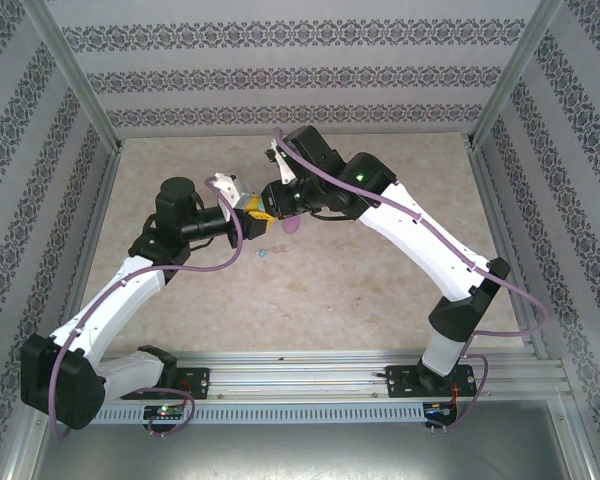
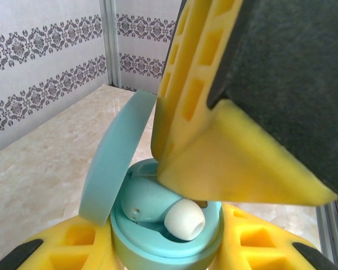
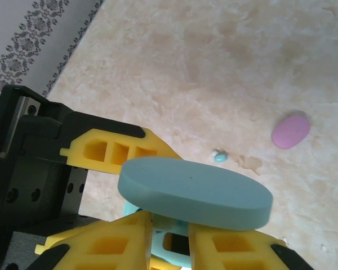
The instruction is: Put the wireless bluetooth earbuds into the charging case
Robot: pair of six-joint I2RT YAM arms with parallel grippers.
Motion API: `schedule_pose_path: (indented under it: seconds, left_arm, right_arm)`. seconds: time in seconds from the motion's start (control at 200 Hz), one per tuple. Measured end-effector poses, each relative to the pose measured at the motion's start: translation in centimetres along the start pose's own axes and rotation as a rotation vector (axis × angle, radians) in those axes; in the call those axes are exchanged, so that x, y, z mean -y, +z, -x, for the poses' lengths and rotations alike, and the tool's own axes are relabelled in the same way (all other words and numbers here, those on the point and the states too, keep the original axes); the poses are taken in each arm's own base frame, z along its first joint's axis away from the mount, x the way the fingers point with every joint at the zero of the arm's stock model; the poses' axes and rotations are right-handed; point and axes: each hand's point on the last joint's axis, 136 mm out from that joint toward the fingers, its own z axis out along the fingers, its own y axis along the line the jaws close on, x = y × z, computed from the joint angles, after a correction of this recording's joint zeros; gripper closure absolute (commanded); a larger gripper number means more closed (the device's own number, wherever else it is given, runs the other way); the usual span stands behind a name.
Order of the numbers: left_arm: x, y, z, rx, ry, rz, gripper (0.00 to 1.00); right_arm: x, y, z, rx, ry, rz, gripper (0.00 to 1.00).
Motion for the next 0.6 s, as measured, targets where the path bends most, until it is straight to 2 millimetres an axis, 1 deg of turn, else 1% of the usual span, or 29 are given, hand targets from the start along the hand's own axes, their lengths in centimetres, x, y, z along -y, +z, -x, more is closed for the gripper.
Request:
schedule_pose_path:
  seconds: [0.11,0.2,0.255,0.43,0.6]
  left_arm:
    - [0.00,0.00,0.00,0.000,0.000,0.000,0.94]
    - [0.06,0.04,0.00,0.000,0.000,-0.001,0.94]
    - [0.15,0.09,0.01,0.000,0.001,-0.003,0.94]
    - [0.17,0.10,0.02,0.000,0.001,-0.003,0.94]
    - [0.17,0.11,0.00,-0.001,0.001,-0.003,0.94]
  right_arm:
    - [0.09,0.08,-0.26,-0.010,-0.010,-0.011,0.75]
    - [-0.09,0.35,-0.45,-0.019,-0.020,-0.014,0.66]
    - [-0.10,0.48,-0.52,-0.023,-0.023,-0.014,0.64]
    - [-0.29,0.55,-0.46,-0.022,-0.013,-0.004,0.64]
    - [-0.13,0.51,-0.26,-0.011,0.052,0.045,0.63]
